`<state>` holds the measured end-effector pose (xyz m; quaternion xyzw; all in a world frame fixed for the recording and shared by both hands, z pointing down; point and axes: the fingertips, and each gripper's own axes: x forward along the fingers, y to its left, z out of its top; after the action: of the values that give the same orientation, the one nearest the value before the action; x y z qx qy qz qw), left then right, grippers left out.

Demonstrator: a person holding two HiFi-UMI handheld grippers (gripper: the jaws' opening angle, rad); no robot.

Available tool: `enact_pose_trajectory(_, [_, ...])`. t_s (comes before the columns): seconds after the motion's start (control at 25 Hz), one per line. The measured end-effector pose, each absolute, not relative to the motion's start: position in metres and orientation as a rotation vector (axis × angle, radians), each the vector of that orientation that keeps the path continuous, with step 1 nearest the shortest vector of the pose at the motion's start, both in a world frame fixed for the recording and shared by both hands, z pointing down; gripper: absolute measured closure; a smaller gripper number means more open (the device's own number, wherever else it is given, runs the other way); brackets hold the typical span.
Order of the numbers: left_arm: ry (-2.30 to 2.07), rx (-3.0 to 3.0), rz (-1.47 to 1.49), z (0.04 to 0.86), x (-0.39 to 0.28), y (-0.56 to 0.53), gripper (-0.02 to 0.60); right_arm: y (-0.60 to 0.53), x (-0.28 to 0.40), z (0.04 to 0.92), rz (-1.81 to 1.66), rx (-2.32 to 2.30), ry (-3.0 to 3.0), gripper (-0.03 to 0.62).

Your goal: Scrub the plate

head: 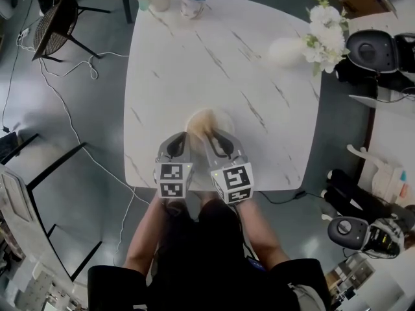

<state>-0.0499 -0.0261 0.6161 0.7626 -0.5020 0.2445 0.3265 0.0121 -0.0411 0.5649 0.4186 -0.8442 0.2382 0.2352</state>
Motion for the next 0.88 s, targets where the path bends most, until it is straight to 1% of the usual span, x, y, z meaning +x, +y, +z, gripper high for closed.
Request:
enact_pose_trajectory(0.52, [-1.331,2.007,0.651,0.614,-0.049,-0.026,0.574,-0.058,0.077,0.561,0.631,1.316,-2.224,0.525])
enact_pose_trajectory(0.88, [-1.346,2.006,0.651,0.612,-0.048,-0.027,0.574,-0.056,0.096,0.574,0.655,1.349,-2.181,0.525])
